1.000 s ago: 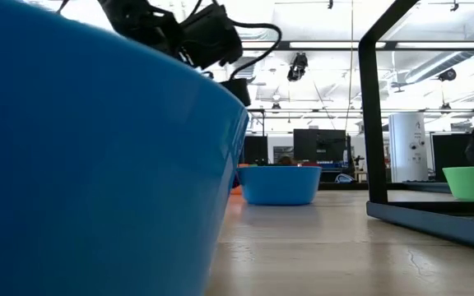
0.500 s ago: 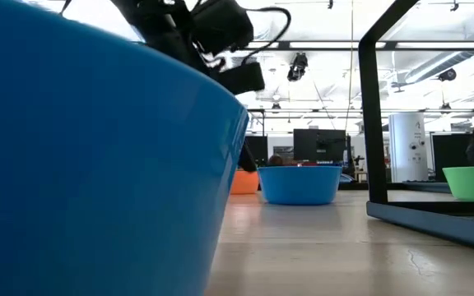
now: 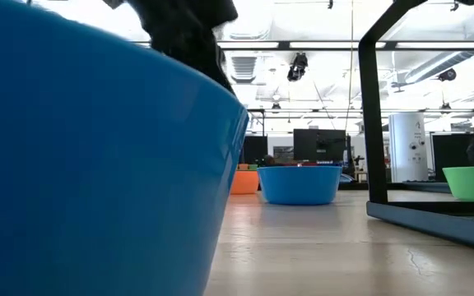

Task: Pick & Place Mini bowls
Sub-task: Put the middle blue bowl on the shelf

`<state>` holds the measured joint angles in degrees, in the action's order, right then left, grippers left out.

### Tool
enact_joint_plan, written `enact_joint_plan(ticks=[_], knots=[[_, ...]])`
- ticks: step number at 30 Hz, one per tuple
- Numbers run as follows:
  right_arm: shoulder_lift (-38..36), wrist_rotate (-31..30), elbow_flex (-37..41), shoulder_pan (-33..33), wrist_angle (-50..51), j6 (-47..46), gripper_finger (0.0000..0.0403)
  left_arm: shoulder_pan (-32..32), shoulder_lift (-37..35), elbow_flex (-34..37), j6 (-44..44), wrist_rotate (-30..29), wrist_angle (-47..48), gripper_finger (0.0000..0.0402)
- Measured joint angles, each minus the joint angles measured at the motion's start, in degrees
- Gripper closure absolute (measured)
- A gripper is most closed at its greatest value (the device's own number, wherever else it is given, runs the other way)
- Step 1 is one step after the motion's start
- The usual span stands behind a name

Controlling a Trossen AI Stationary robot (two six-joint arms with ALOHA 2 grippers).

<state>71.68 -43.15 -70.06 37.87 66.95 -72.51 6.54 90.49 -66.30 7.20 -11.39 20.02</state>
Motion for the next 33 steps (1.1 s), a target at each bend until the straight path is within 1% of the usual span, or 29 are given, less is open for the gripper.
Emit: enact_joint_plan(ticks=[5, 10, 16, 21, 25, 28, 33], knots=[[0.0, 5.1, 0.0, -5.3, 0.0, -0.7, 0.0346, 1.3, -6.6, 0.0, 0.2, -0.6, 3.1, 0.0402], [0.0, 8.5, 0.0, -10.4, 0.0, 0.8, 0.0346, 2.8, -12.2, 0.0, 0.6, -0.6, 6.0, 0.0402], [0.4, 10.4, 0.0, -15.3, -0.1, 2.7, 0.0346, 4.0, -17.5, 0.0, 0.7, -0.5, 8.9, 0.0402], [1.5, 12.1, 0.0, -17.9, -0.9, 3.8, 0.0346, 4.7, -20.7, 0.0, 0.7, -0.5, 10.0, 0.0402], [3.0, 13.4, 0.0, -19.1, -3.5, 5.2, 0.0345, 5.1, -22.6, 0.0, 0.6, -0.5, 10.3, 0.0402], [4.8, 14.9, 0.0, -20.1, -5.7, 7.1, 0.0334, 5.3, -23.9, 0.0, 0.6, -0.5, 11.1, 0.0402], [8.1, 16.7, 0.0, -22.1, -7.7, 8.4, 0.0299, 5.7, -25.1, 0.0, 0.5, -0.5, 11.5, 0.0402]])
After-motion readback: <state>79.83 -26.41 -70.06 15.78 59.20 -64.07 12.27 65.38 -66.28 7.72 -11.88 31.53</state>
